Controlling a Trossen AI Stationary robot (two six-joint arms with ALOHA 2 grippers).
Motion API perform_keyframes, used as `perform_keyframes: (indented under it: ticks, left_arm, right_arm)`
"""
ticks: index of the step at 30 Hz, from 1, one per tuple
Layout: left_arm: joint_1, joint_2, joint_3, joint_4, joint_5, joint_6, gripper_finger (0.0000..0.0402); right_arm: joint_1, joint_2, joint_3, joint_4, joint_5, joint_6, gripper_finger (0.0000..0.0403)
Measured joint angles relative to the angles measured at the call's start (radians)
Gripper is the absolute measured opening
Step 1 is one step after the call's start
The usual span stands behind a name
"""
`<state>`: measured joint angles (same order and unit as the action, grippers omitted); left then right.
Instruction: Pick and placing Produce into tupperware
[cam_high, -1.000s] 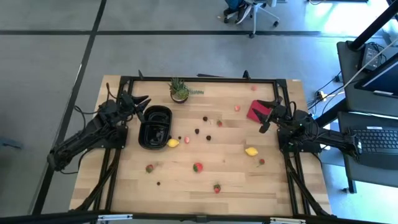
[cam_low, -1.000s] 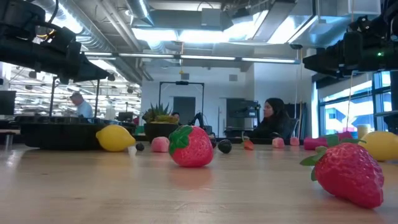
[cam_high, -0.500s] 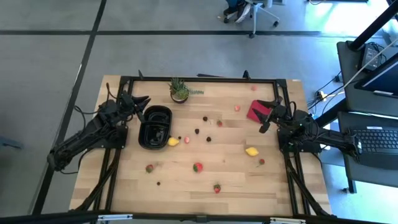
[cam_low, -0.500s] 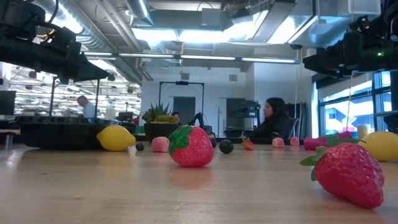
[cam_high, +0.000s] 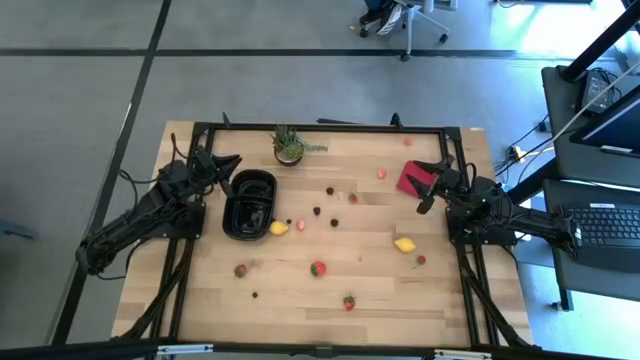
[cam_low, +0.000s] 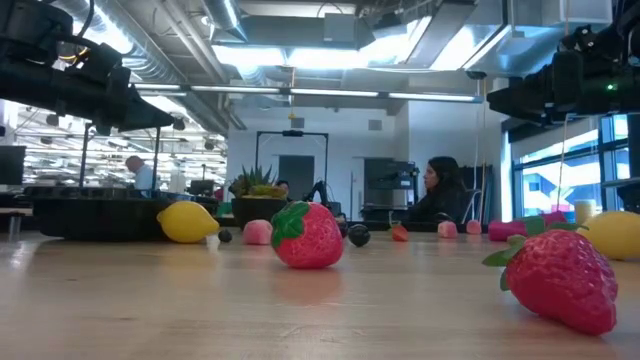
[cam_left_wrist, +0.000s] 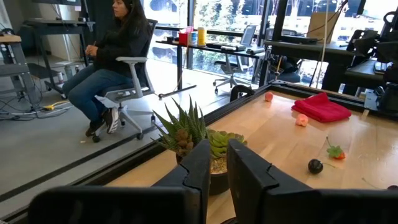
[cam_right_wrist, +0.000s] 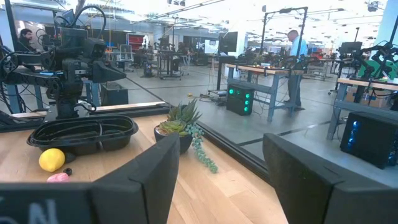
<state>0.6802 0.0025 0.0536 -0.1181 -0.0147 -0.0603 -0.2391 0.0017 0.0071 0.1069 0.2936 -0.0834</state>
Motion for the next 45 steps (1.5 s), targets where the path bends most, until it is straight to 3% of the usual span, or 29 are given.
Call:
perform_keyframes:
  ticks: [28, 38, 45]
  left_arm:
    - [0.000, 0.000, 0.000, 0.000, 0.000, 0.000, 0.0001]
    - [0.000, 0.000, 0.000, 0.000, 0.000, 0.000, 0.0021]
    - [0.000, 0.000, 0.000, 0.004, 0.002, 0.036, 0.0038]
  right_arm:
    - [0.000, 0.000, 0.000, 0.000, 0.000, 0.000, 0.0232]
    - [0.000, 0.000, 0.000, 0.006, 0.000, 0.002, 0.0232]
    - [0.000, 0.000, 0.000, 0.007, 0.000, 0.106, 0.0232]
